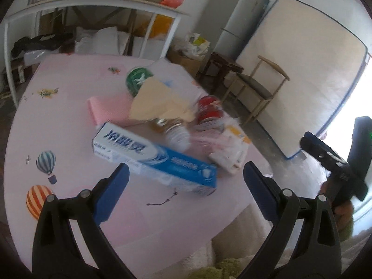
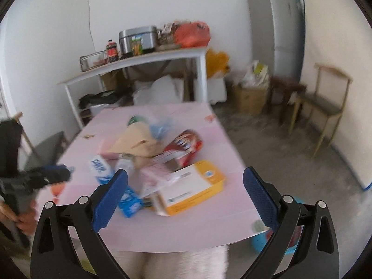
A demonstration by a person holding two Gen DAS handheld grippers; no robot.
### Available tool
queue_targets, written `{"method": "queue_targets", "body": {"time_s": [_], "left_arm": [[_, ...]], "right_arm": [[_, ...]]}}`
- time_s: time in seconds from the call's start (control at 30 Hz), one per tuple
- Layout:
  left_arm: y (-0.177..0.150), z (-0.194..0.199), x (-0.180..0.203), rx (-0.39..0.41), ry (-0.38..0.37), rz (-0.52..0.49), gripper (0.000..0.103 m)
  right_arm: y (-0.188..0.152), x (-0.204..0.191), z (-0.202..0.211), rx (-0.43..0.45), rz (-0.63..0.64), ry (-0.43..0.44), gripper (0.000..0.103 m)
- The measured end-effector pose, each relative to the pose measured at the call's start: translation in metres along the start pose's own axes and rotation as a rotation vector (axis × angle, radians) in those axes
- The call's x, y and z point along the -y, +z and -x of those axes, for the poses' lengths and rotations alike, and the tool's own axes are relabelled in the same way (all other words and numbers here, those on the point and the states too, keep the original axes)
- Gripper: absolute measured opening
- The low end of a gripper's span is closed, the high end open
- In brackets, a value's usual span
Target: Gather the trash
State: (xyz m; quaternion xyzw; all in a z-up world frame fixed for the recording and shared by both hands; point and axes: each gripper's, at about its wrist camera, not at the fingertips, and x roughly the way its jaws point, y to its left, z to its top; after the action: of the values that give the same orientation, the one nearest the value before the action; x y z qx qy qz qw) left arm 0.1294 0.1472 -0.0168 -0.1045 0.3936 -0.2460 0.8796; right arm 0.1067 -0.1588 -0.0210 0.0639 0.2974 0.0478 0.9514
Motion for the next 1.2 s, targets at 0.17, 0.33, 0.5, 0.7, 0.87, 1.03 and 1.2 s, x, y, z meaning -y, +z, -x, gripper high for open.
{"method": "queue_targets", "body": {"time_s": [0.17, 0.33, 0.5, 0.7, 0.87, 1.03, 1.2], "left_arm": [[0.004, -0.025, -0.028, -0.044, -0.024, 0.124, 0.095], [0.003, -0.039, -0.053, -0.073, -0.049, 0.238, 0.094], [0.006, -0.042, -0.072, -0.074, -0.041, 0.303, 0.094], [0.012, -0.038, -0.092, -0.07, -0.015, 0.339, 0.083], [0.012, -0.044, -0.105, -0.084, 0.005, 0.361, 0.079], [0.016, -0.05, -0.111, -0.093, 0.014, 0.379, 0.079], [0.017, -0.053, -0.106, -0.104, 0.018, 0.359, 0.08]], "right_arm": [[-0.003, -0.006, -0.01, -0.057, -0.044, 0.123, 0.096], [-0.014, -0.047, -0.038, -0.137, 0.049, 0.284, 0.091], [-0.021, -0.092, -0.092, -0.273, 0.158, 0.344, 0.086], [-0.034, -0.127, -0.138, -0.383, 0.264, 0.262, 0.082], [-0.041, -0.135, -0.138, -0.449, 0.218, 0.366, 0.08], [-0.055, -0.148, -0.122, -0.505, 0.22, 0.545, 0.08], [-0.04, -0.126, -0.105, -0.358, 0.241, 0.381, 0.08]]}}
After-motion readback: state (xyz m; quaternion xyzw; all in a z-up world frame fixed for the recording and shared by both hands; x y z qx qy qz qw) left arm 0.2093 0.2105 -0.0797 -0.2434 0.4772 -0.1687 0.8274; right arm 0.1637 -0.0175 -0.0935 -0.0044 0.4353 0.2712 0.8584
